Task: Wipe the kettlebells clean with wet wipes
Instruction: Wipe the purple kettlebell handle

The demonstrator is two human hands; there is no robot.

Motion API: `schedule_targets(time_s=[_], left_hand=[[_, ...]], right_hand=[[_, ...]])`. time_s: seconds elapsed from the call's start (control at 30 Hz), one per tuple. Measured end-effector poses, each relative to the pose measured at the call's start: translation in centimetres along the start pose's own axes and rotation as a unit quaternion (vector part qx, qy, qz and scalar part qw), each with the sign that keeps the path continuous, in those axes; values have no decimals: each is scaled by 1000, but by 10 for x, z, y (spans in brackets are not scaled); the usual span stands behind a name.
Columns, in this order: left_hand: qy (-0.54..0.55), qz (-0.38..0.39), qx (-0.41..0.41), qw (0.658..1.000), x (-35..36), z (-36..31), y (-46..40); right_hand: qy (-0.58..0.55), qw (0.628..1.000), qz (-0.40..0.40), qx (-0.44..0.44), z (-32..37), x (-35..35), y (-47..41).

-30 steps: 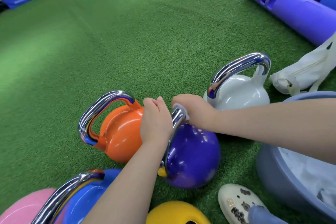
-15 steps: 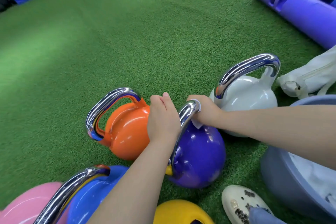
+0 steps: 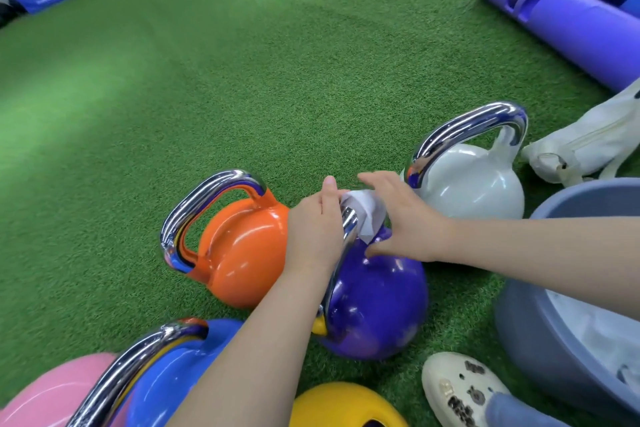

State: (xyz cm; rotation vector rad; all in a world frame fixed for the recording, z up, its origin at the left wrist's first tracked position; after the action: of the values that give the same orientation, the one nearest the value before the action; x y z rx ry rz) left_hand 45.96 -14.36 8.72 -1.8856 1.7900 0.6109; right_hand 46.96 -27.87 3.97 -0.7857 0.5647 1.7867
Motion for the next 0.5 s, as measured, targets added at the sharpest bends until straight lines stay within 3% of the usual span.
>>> schedule_targets(time_s=[0.07,0.13,0.23,0.3,0.37,0.43,0.5], left_hand=[[2,-1,6,1000,-2,-3,2],[8,-6,12,1000,-3,-6,3],[37,-6,21,999,-3,-6,4],[45,-3,30,999,-2,-6,4],[51,0,45,998,0,-3,3],[68,0,48,997,1,-3,3],[73,-6,60,996,1,-1,2]], right_hand=[[-23,992,-5,123,-11,-9,8],[-121,962,-82,230,-19,-20,12],[-392,846,-159,324,-9,-28,21],[-559,742,-111,354,7,-24,22],[-641,665,-17,383,22,-22,18],[-690,602,63,397,35,-21,15],[-720,565,88,394,42,-16,8]])
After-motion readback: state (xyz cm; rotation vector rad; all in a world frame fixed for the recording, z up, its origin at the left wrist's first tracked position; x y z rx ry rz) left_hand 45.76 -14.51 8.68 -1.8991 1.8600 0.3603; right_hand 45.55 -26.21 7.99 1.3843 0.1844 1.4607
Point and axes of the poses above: each hand's wrist, its own y-axis away from the middle knuckle, its own x-axis out of the palm, z = x × y, the point moved 3 cm from there along -y, towards the middle knuckle, and after that the axes turned 1 degree about x, right-handed, at the moved point
